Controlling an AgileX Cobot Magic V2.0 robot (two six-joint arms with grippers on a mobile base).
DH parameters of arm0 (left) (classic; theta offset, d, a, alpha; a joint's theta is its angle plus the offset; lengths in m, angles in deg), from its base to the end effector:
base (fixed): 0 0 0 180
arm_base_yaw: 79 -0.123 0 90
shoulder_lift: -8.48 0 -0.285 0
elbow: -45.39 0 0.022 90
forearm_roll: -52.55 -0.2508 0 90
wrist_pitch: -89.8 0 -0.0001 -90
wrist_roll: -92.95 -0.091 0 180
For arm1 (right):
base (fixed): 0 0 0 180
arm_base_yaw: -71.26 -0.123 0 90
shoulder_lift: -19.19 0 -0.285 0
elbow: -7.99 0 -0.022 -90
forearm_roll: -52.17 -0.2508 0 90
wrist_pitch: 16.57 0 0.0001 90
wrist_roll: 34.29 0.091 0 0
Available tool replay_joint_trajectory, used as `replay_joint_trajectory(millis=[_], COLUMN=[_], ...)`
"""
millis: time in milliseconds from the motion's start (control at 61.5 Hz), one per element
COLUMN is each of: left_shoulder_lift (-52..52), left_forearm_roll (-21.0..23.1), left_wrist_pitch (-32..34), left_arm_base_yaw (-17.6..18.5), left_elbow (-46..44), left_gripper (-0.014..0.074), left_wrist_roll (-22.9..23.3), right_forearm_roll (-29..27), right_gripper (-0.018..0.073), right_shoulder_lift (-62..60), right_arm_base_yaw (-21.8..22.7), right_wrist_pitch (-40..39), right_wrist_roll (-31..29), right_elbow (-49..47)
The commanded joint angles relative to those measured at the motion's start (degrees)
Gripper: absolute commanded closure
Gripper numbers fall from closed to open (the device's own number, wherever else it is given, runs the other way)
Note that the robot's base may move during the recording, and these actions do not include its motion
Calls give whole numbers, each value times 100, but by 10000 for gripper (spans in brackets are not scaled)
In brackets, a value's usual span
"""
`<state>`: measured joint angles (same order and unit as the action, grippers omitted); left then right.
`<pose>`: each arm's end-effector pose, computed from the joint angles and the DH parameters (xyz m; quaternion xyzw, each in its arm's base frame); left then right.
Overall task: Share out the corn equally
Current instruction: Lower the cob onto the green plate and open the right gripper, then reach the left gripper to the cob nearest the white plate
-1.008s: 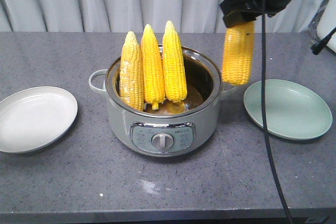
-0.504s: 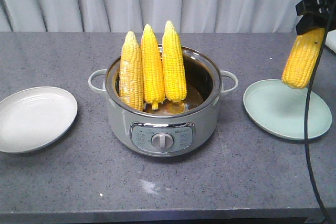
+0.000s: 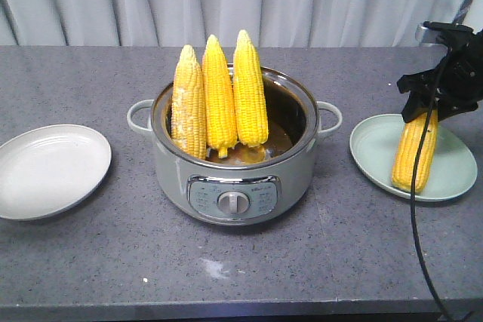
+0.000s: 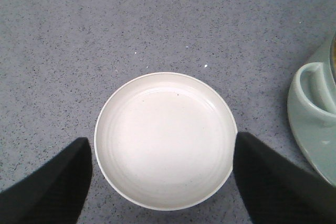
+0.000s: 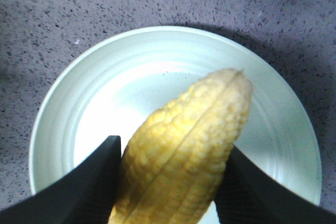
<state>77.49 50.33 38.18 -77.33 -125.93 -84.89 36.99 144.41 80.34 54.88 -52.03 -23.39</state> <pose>0.2086 -0.0033 0.4064 0.0005 0.9036 0.0046 0.4284 0.4373 -0.0470 0.2759 -0.0487 0.9822 0.0966 0.1535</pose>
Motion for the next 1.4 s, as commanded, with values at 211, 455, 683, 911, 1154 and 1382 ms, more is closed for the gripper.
replay_joint_trajectory(millis=[211, 455, 683, 911, 1154, 1382], left_shoulder_lift=[-65, -65, -65, -65, -65, 19], left_forearm_roll=[24, 24, 24, 24, 29, 678], left_wrist_pitch=[393, 393, 393, 393, 504, 853], left_arm_base_yaw=[-7, -7, -7, -7, 12, 12], left_elbow=[-189, -189, -189, -189, -189, -189], left_gripper=[52, 52, 52, 52, 52, 52], left_wrist_roll=[53, 53, 53, 53, 47, -538], right_forearm_roll=[154, 143, -40, -918, -1021, -1194], right_gripper=[167, -77, -80, -55, -46, -36], right_shoulder_lift=[-314, -333, -738, -1541, -2674, -3863], right_arm_base_yaw=[26, 26, 26, 1, -1, -1], right_wrist_pitch=[-81, -153, -221, 58, 163, -533], right_wrist_roll=[83, 178, 77, -381, -546, -833], right_elbow=[-157, -157, -157, -157, 105, 1388])
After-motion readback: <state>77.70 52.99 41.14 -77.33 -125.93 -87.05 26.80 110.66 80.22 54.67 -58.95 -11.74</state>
